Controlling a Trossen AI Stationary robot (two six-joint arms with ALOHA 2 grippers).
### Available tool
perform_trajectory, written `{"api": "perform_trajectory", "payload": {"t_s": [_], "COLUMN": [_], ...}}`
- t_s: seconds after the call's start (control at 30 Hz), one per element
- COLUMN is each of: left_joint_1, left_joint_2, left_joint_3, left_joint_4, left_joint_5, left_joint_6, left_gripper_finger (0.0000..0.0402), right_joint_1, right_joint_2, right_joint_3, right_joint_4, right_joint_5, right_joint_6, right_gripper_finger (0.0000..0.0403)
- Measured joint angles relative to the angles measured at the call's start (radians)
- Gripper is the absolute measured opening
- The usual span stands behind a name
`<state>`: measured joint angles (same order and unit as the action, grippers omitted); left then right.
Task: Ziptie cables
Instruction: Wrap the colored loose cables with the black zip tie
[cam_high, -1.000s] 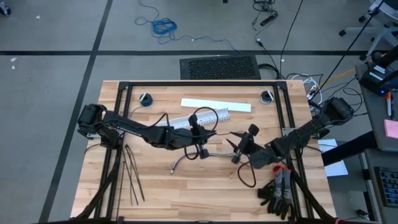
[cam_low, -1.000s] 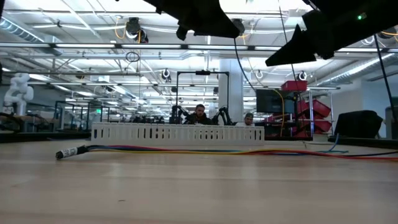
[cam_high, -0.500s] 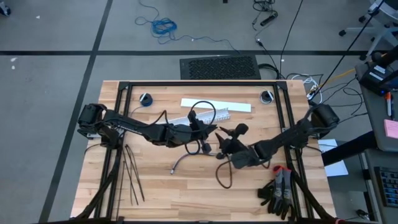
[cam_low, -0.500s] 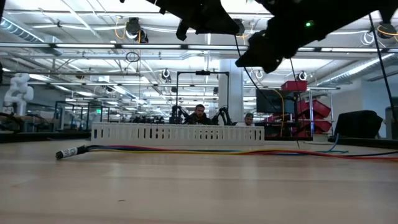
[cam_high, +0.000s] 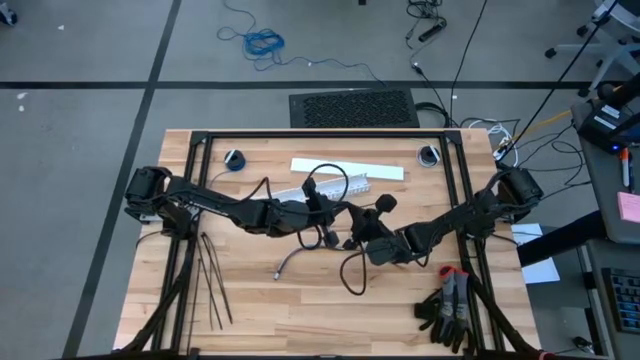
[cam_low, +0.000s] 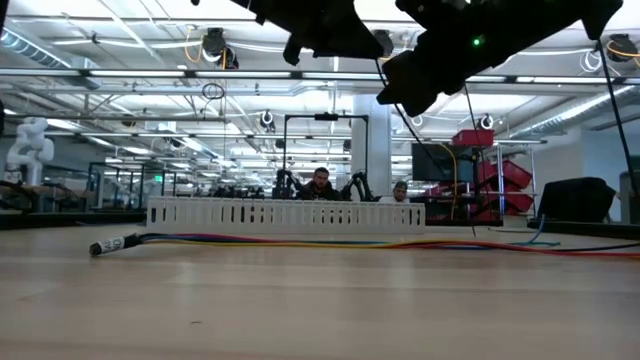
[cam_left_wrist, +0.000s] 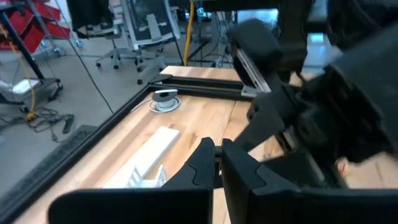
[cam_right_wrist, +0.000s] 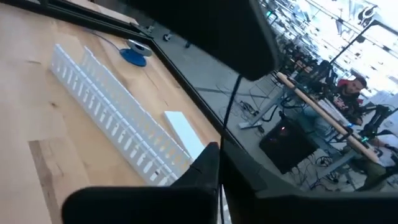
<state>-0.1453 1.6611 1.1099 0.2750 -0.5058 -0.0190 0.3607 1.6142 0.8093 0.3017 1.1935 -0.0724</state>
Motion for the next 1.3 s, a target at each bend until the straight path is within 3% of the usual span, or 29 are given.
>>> {"api": "perform_trajectory", "payload": {"t_s": [0.17, 0.3, 0.47, 0.6, 0.8, 1.07, 1.3], "left_joint_1": [-0.011, -0.041, -0.121, -0.206, -0.335, -0.452, -0.435], "left_joint_2": [-0.012, -0.086, -0.279, -0.416, -0.517, -0.528, -0.526], "left_joint_3": [0.0, -0.001, 0.005, 0.006, 0.003, -0.025, -0.063], "left_joint_4": [-0.062, -0.174, -0.373, -0.5, -0.619, -0.715, -0.712], "left_joint_5": [0.001, -0.001, -0.13, -0.166, -0.206, -0.396, -0.422], "left_joint_6": [0.069, 0.194, 0.243, 0.198, 0.107, 0.076, 0.077], "left_gripper_finger": [0.0034, 0.0038, 0.0039, 0.004, 0.0041, 0.0041, 0.0041], "right_joint_1": [-0.014, -0.056, -0.127, -0.203, -0.327, -0.445, -0.522], "right_joint_2": [-0.066, -0.132, -0.174, -0.195, -0.193, -0.068, 0.105], "right_joint_3": [-0.001, -0.002, -0.035, -0.054, -0.064, -0.064, -0.064], "right_joint_4": [-0.067, -0.167, -0.173, -0.022, 0.251, 0.376, 0.639], "right_joint_5": [-0.144, -0.334, -0.512, -0.705, -1.094, -1.173, -1.193], "right_joint_6": [0.116, 0.273, 0.322, 0.304, 0.303, 0.358, 0.307], "right_gripper_finger": [0.0001, 0.0001, 0.0, 0.0, 0.0, 0.0, 0.0]}}
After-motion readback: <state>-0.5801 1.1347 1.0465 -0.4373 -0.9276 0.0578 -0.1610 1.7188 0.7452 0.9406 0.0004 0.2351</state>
